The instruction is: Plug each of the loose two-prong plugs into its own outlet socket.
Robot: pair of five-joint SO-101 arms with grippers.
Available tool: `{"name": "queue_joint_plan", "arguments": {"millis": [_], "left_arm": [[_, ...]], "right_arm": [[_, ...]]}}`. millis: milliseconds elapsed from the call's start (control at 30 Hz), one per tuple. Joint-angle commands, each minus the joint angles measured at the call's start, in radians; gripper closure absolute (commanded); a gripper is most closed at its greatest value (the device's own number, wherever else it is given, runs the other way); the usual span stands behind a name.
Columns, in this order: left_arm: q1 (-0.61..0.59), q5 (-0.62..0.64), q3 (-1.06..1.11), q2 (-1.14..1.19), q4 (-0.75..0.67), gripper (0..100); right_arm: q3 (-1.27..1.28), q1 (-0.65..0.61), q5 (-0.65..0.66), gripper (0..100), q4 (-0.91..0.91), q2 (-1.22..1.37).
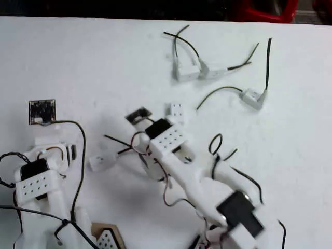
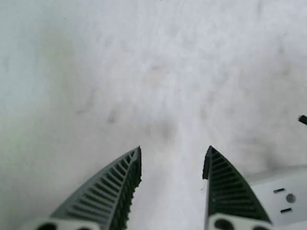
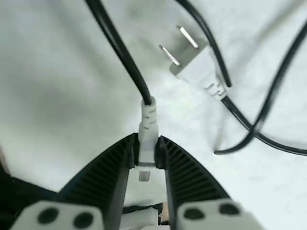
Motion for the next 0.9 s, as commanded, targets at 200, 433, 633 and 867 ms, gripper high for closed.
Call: {"name": "queue_joint_plan", "arguments": {"millis": [200, 433, 633, 867], "left_arm": [[0.002, 0.089, -0.252, -0.030, 0.137, 78], [0.131, 0.107, -0.486, -0.030, 0.313, 78], [0.211, 0.232, -0.566, -0.030, 0.336, 78], [0.329, 0.321, -0.540, -0.120, 0.328, 79]], "right_arm": [[-0.040, 0.001, 0.006, 98.1, 0.015, -0.446], [0.069, 0.047, 0.003, 98.1, -0.219, -0.630], [0.288, 0.077, 0.003, 98.1, -0.515, -0.760], [0.462, 0.079, -0.107, 98.1, -0.737, -0.865]]}}
